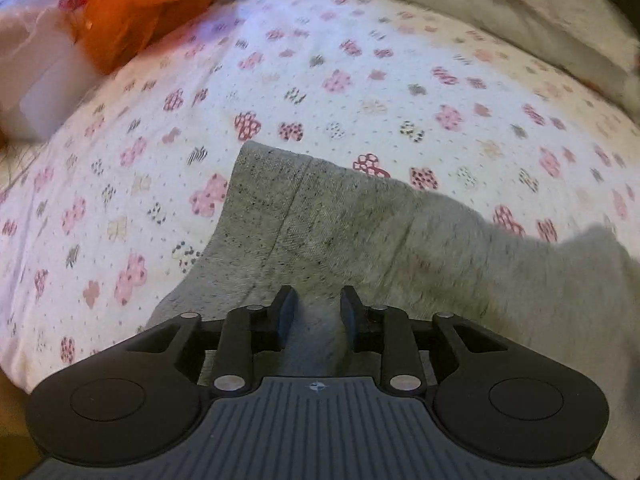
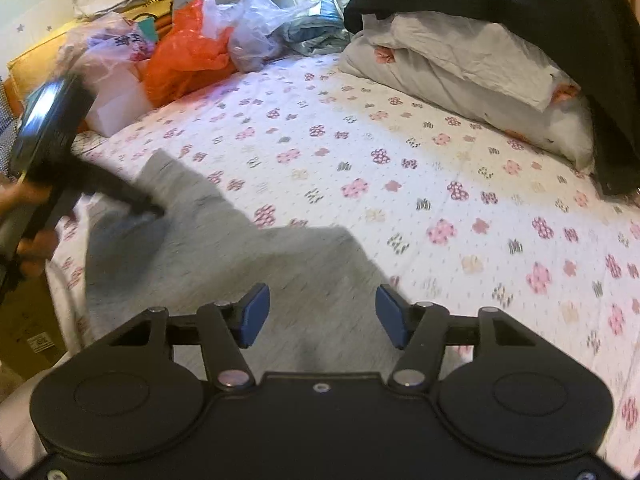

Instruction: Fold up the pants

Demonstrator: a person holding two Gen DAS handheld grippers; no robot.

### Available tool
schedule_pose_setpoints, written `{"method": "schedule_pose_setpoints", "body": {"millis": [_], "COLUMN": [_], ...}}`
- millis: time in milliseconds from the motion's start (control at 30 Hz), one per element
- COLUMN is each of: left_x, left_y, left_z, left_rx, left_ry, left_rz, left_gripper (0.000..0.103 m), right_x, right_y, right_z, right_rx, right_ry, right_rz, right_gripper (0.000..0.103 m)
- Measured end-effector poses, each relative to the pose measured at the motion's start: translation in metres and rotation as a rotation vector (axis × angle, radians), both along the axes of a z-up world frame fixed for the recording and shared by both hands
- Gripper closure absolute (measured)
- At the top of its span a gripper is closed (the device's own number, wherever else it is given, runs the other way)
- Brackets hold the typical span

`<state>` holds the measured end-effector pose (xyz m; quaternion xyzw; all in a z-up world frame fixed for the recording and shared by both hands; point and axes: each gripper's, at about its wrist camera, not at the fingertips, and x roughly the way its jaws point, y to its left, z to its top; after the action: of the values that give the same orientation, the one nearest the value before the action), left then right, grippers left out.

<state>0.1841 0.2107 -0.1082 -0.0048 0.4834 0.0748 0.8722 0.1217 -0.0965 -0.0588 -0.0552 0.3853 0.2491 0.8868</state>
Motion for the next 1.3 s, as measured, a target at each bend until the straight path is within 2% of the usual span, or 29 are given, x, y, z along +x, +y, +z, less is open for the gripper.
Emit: {"method": "schedule_pose_setpoints", "body": {"millis": [167,267,333,500,567,667,700,733,833,933,1067,1300], "left_x": [-0.020,-0.020,-0.018,-0.018,-0.018,-0.019,-0.019,-0.019,-0.019,-0.020,-0.021,-0.022], "left_y": [-0.002,-0.001,0.000,0.003,0.003,0.001,0.001,0.001,0.001,0.002,0.003,0.004], "left_z": [0.000,-0.001,-0.001,-0.003,-0.003,-0.003,-0.003,-0.003,-0.002,-0.002,-0.002,-0.002], "left_rx": [0.031,0.024,0.022,0.007,0.012,0.019,0.020,0.019,0.014,0.009,0.004,-0.005], "left_ry": [-0.030,-0.040,-0.042,-0.048,-0.051,-0.055,-0.056,-0.057,-0.059,-0.064,-0.067,-0.075], "left_rz": [-0.012,-0.014,-0.019,-0.030,-0.032,-0.031,-0.031,-0.031,-0.027,-0.024,-0.023,-0.037], "left_gripper": [0.078,0.078,0.078,0.078,0.078,0.078,0.078,0.078,0.078,0.078,0.078,0.078], "right_x": [0.044,0.077,0.092,0.116,0.121,0.124,0.123,0.121,0.110,0.101,0.100,0.114], "right_y": [0.004,0.008,0.011,0.017,0.019,0.020,0.019,0.019,0.020,0.020,0.013,0.023], "right_z": [-0.010,-0.026,-0.037,-0.051,-0.054,-0.057,-0.058,-0.057,-0.052,-0.040,-0.028,-0.047], "right_rx": [0.041,0.089,0.114,0.169,0.152,0.140,0.146,0.154,0.157,0.170,0.155,0.057], "right_ry": [0.040,0.106,0.154,0.230,0.256,0.293,0.305,0.317,0.304,0.248,0.163,0.162], "right_rz": [0.000,-0.019,-0.019,-0.003,0.006,0.021,0.024,0.034,0.061,0.056,-0.045,-0.110], "right_gripper": [0.039,0.039,0.044,0.048,0.050,0.068,0.080,0.083,0.088,0.091,0.095,0.096]}}
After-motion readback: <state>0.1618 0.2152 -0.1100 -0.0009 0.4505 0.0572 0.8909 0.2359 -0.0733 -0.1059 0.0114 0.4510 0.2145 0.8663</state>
